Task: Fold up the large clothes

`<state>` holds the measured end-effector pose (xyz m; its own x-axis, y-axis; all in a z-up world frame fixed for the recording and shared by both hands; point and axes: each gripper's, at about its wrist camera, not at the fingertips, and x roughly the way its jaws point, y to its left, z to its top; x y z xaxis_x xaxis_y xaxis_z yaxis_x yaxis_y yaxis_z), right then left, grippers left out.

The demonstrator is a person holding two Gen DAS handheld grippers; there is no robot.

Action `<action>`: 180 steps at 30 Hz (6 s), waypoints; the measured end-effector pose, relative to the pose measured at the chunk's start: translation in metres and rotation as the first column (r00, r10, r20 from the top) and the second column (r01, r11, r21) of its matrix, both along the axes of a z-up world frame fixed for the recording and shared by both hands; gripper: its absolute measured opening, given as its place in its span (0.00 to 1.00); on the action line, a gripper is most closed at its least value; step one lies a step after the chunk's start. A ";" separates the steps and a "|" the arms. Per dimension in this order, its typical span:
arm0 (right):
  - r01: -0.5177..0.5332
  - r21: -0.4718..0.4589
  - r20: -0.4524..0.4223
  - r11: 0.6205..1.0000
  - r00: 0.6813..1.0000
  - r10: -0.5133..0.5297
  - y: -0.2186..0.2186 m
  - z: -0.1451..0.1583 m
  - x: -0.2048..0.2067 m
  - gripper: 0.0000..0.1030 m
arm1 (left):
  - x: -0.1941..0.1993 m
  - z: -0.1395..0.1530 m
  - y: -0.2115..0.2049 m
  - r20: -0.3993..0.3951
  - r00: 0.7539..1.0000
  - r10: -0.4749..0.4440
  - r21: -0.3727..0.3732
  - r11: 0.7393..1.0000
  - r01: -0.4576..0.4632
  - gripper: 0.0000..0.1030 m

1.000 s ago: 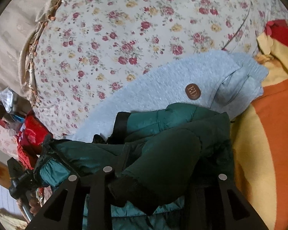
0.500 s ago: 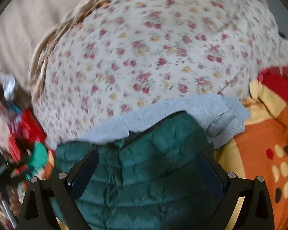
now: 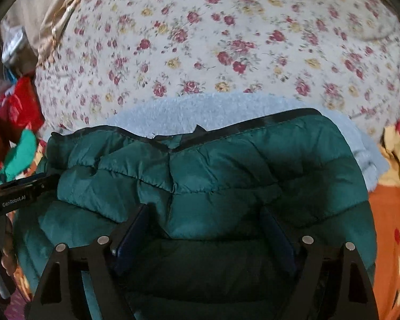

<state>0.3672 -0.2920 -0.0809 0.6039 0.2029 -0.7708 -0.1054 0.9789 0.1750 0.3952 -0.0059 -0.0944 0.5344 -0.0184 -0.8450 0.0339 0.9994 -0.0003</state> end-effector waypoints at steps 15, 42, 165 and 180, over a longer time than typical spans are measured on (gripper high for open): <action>0.003 -0.073 -0.027 0.997 1.000 -0.005 0.012 -0.010 0.029 0.83 | 0.023 -0.011 0.007 0.019 1.000 0.021 -0.003 1.000 -0.021 0.61; 0.143 0.134 -0.033 0.981 0.990 -0.140 -0.105 0.031 -0.086 0.84 | -0.056 0.020 0.136 -0.096 0.975 0.201 -0.265 0.939 -0.220 0.77; 0.089 -0.108 0.164 0.990 0.984 -0.071 -0.004 -0.012 -0.115 0.48 | -0.126 0.001 0.011 0.189 0.982 0.013 0.236 0.970 -0.059 0.67; 0.129 -0.206 0.234 0.970 0.969 -0.079 0.006 0.002 -0.126 0.52 | -0.144 0.017 0.015 0.184 0.983 0.026 0.125 0.991 -0.049 0.67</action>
